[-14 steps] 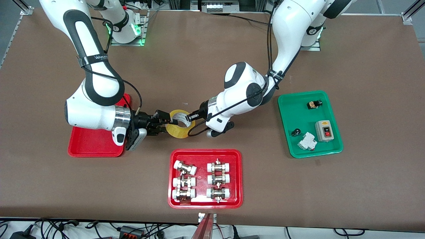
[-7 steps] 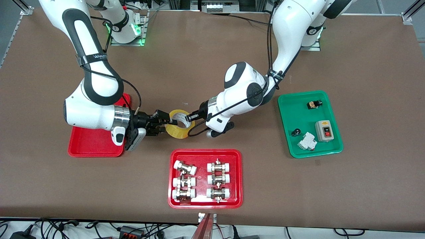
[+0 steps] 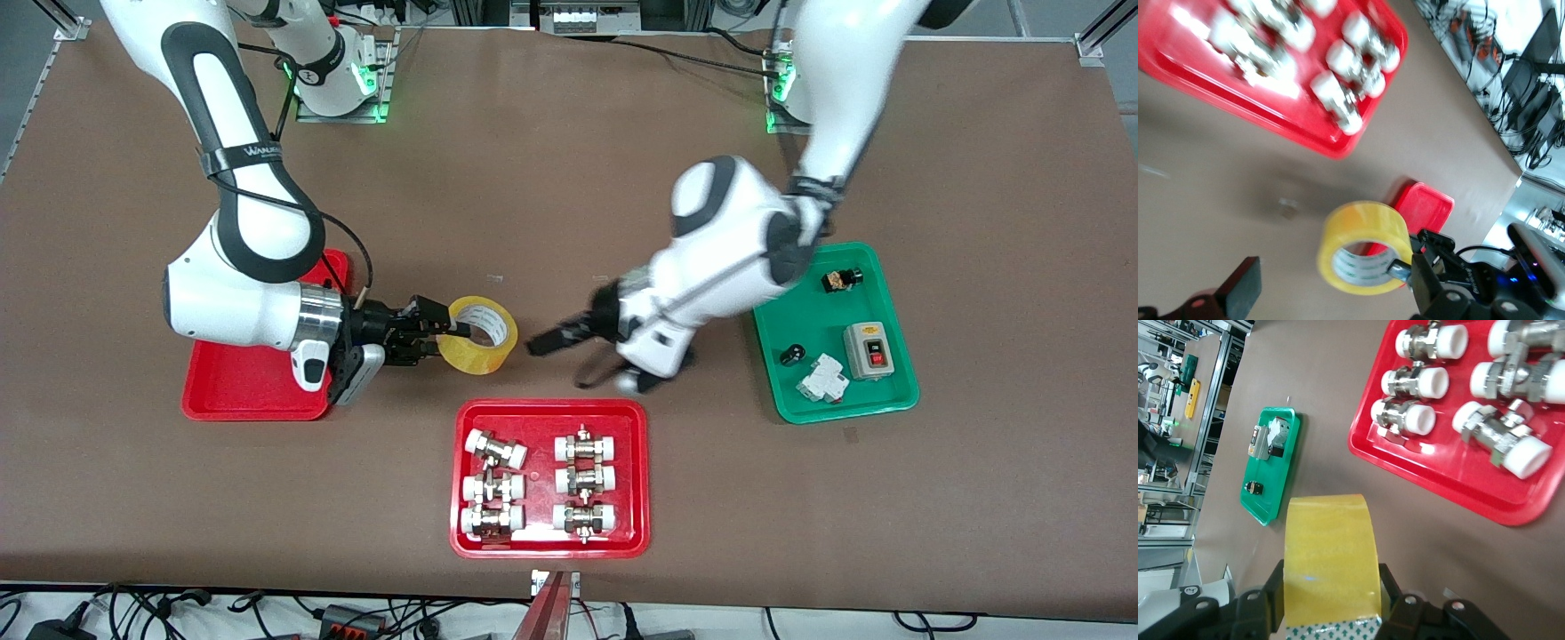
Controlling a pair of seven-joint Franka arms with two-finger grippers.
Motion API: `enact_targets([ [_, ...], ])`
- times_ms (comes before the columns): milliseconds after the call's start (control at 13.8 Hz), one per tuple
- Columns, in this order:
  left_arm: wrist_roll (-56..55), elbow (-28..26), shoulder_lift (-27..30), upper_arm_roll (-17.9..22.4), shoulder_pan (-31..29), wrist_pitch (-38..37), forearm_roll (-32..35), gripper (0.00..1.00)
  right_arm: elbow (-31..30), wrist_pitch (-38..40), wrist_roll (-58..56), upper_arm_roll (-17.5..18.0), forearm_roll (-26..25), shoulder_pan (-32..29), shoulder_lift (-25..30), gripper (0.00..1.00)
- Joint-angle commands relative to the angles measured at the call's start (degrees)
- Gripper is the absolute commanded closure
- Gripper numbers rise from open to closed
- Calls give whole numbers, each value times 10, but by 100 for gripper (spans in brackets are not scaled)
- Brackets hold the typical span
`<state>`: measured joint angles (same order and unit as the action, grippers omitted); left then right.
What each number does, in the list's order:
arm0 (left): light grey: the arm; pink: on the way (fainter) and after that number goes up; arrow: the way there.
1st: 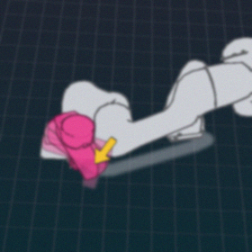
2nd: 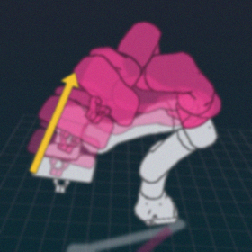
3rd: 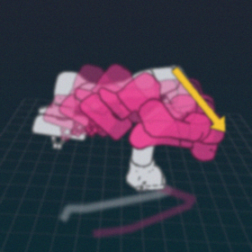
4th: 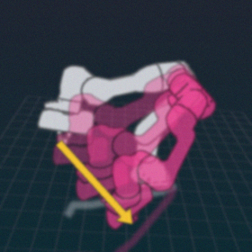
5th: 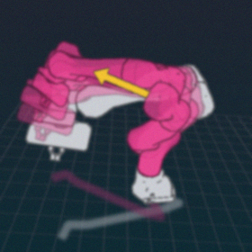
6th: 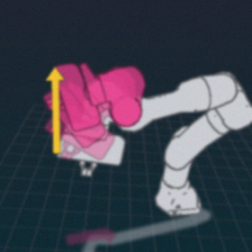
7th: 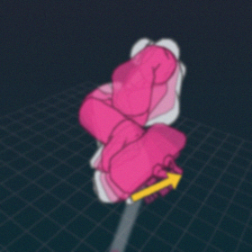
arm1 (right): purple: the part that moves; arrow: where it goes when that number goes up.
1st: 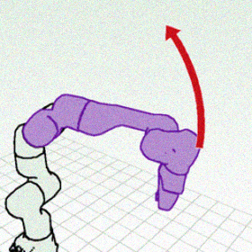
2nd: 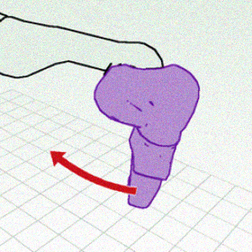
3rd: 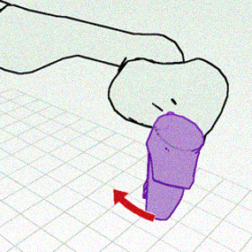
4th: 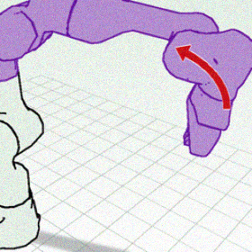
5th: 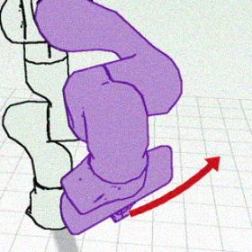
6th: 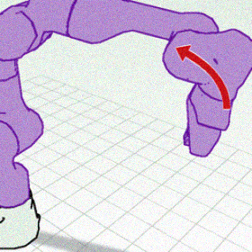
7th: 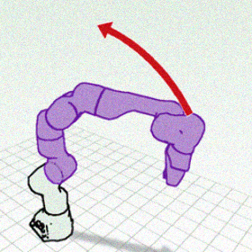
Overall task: Left arm passes tape to right arm into tray
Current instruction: 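Carry the tape to the red tray while the left gripper withdraws, then lower the tape into the red tray and open the right gripper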
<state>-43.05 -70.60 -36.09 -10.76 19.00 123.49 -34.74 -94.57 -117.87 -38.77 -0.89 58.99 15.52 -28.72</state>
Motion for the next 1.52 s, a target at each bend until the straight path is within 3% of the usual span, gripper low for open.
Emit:
enact_targets([
  [0,48,-15,35,-3,-63,-67,10,0,-20,55,-3,-1,-32,-58,17,100],
  [145,82,-13,46,0,-86,-160,76,0,-21,105,-2,-1,-81,-110,17,100],
  [361,97,-11,94,-4,-107,-256,276,0,-22,191,-11,-1,-175,-195,11,100],
  [506,97,3,115,-1,-154,-296,303,0,-23,230,-35,-1,-209,-245,2,100],
  [651,99,55,115,-5,-200,-361,305,0,-33,234,-81,-1,-220,-279,-19,100],
  [723,101,67,114,4,-204,-402,313,0,-34,234,-114,-1,-220,-291,-38,100],
  [867,177,70,117,-11,-202,-489,397,0,-35,226,-165,-1,-227,-310,-71,100],
  [1012,226,46,134,-22,-196,-501,419,0,-34,191,-193,-1,-258,-315,-90,94],
  [1084,227,28,150,-21,-197,-500,418,0,-33,186,-195,-1,-268,-313,-91,78],
  [1229,225,-64,209,-21,-201,-445,415,0,-26,178,-195,-1,-301,-307,-87,0],
  [1373,225,-234,313,-20,-208,-343,413,0,-26,151,-199,4,-345,-302,-82,0],
  [1446,226,-294,351,-20,-211,-309,412,0,-26,131,-200,4,-376,-290,-71,0],
])
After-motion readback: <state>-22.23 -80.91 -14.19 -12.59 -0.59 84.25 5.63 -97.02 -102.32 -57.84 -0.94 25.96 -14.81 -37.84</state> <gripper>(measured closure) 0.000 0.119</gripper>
